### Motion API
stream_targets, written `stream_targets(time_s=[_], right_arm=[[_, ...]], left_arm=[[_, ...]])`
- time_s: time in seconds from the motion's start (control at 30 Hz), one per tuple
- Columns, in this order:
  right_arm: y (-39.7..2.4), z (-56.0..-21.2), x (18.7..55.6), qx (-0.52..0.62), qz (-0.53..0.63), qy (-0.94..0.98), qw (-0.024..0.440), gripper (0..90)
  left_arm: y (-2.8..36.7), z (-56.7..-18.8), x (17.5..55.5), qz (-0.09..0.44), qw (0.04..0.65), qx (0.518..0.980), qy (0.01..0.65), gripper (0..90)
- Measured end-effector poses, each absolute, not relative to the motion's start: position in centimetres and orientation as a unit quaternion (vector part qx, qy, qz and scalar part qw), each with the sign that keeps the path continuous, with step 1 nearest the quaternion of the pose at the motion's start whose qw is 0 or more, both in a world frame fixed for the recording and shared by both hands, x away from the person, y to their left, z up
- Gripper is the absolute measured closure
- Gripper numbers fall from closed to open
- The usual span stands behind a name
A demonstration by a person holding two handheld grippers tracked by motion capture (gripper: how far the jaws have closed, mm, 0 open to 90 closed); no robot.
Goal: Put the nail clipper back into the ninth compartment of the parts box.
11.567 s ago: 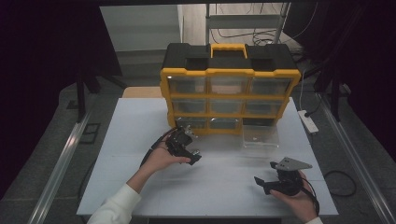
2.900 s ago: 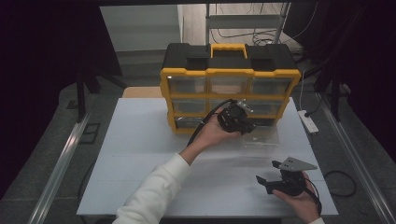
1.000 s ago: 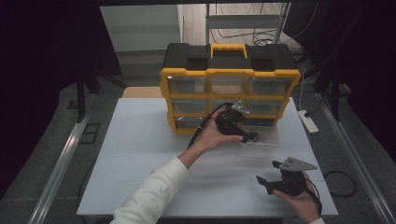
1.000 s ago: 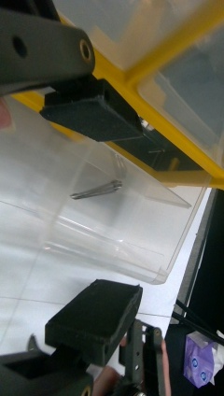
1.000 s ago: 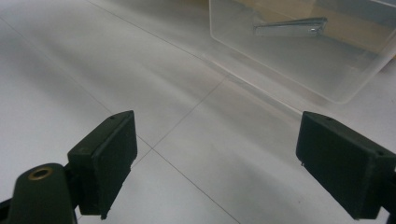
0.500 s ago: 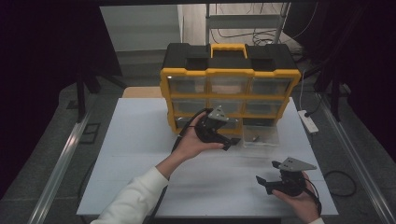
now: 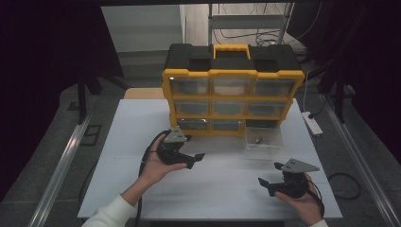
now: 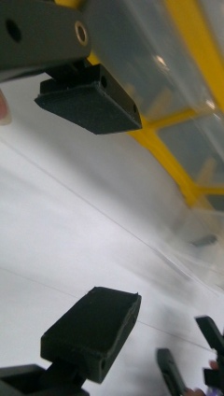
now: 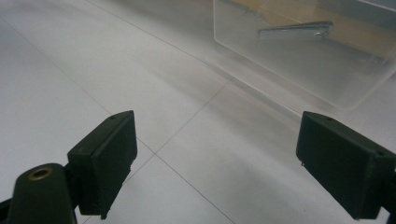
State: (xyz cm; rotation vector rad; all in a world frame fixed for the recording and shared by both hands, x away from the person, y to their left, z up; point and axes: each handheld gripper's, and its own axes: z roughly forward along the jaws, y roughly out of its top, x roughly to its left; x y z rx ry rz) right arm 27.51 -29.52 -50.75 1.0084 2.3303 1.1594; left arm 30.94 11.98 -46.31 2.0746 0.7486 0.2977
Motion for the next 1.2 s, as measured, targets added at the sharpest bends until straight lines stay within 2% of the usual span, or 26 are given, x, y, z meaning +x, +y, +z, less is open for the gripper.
stream_targets(time_s=[0.47, 0.67, 1.2], right_arm=[[-29.5, -50.8, 27.5, 0.358, 0.407, 0.821, 0.177, 12.9], [-29.5, -50.9, 27.7, 0.358, 0.408, 0.821, 0.177, 12.9], [-29.4, -50.9, 27.6, 0.354, 0.413, 0.821, 0.174, 13.0]], left_arm=[[18.7, -50.9, 26.1, 0.155, 0.425, 0.806, 0.381, 12.1], [21.0, -52.3, 26.1, 0.148, 0.423, 0.789, 0.421, 11.3], [20.9, -52.2, 26.1, 0.173, 0.415, 0.794, 0.408, 11.3]])
